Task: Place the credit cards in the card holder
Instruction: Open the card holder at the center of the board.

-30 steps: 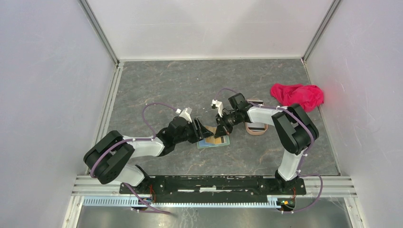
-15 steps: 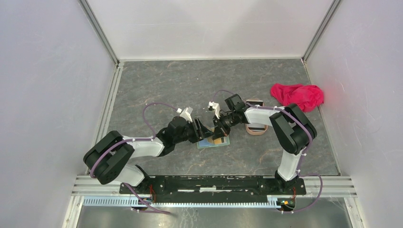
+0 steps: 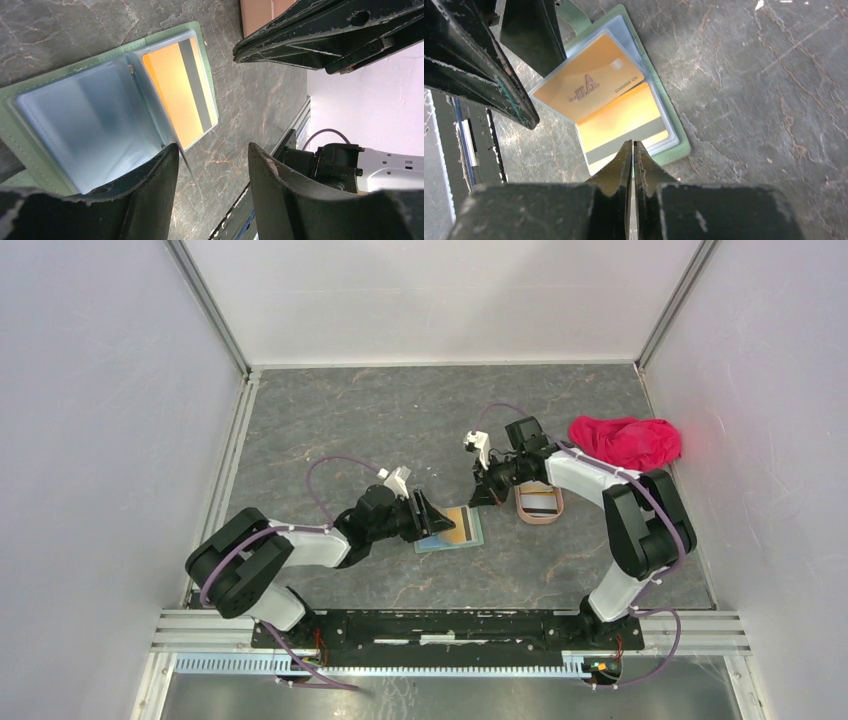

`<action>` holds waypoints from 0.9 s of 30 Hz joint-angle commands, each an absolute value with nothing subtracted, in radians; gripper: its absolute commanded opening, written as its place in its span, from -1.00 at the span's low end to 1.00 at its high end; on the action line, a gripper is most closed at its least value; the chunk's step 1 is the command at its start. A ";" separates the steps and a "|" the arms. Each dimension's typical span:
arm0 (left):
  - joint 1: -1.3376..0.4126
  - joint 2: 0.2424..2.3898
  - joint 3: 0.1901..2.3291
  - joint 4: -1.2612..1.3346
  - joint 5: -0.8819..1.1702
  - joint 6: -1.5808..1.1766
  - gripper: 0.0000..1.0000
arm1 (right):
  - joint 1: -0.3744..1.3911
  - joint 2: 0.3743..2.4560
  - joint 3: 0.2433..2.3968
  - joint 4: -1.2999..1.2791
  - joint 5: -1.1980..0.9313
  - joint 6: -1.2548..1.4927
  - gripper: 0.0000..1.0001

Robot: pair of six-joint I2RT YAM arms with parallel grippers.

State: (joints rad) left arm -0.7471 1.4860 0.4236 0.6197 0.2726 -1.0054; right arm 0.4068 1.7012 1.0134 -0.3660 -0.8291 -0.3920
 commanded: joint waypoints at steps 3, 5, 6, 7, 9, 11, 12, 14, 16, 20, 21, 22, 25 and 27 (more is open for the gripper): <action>-0.745 1.550 0.490 0.708 0.319 -1.010 0.19 | 0.336 1.638 1.050 -0.438 -0.864 -0.499 -0.84; -0.748 1.573 0.503 0.722 0.330 -1.011 0.19 | 0.321 1.615 1.042 -0.446 -0.864 -0.522 -0.83; -0.750 1.583 0.510 0.730 0.335 -1.013 0.19 | 0.314 1.604 1.038 -0.446 -0.864 -0.527 -0.83; -0.752 1.591 0.516 0.736 0.337 -1.013 0.18 | 0.308 1.598 1.036 -0.447 -0.864 -0.531 -0.82; -0.758 1.604 0.533 0.737 0.344 -1.013 0.18 | 0.293 1.585 1.036 -0.451 -0.864 -0.539 -0.81; -0.765 1.621 0.550 0.737 0.352 -1.012 0.19 | 0.274 1.576 1.037 -0.456 -0.864 -0.544 -0.81; -0.769 1.632 0.559 0.738 0.356 -1.010 0.19 | 0.264 1.570 1.035 -0.457 -0.867 -0.546 -0.80; -0.778 1.655 0.573 0.744 0.365 -1.009 0.19 | 0.243 1.562 1.032 -0.461 -0.877 -0.550 -0.80; -0.783 1.676 0.584 0.760 0.378 -1.009 0.20 | 0.223 1.552 1.030 -0.470 -0.889 -0.564 -0.79; -0.785 1.710 0.601 0.784 0.401 -1.009 0.22 | 0.187 1.527 1.023 -0.477 -0.913 -0.586 -0.77; -0.785 1.718 0.611 0.784 0.407 -1.007 0.22 | 0.178 1.522 1.019 -0.476 -0.918 -0.589 -0.76; -0.785 1.725 0.620 0.784 0.414 -1.005 0.23 | 0.173 1.515 1.019 -0.476 -0.923 -0.591 -0.75; -0.785 1.735 0.642 0.791 0.428 -1.002 0.26 | 0.153 1.505 1.010 -0.474 -0.936 -0.591 -0.72; -0.785 1.726 0.645 0.797 0.430 -0.996 0.29 | 0.144 1.504 1.007 -0.474 -0.942 -0.592 -0.72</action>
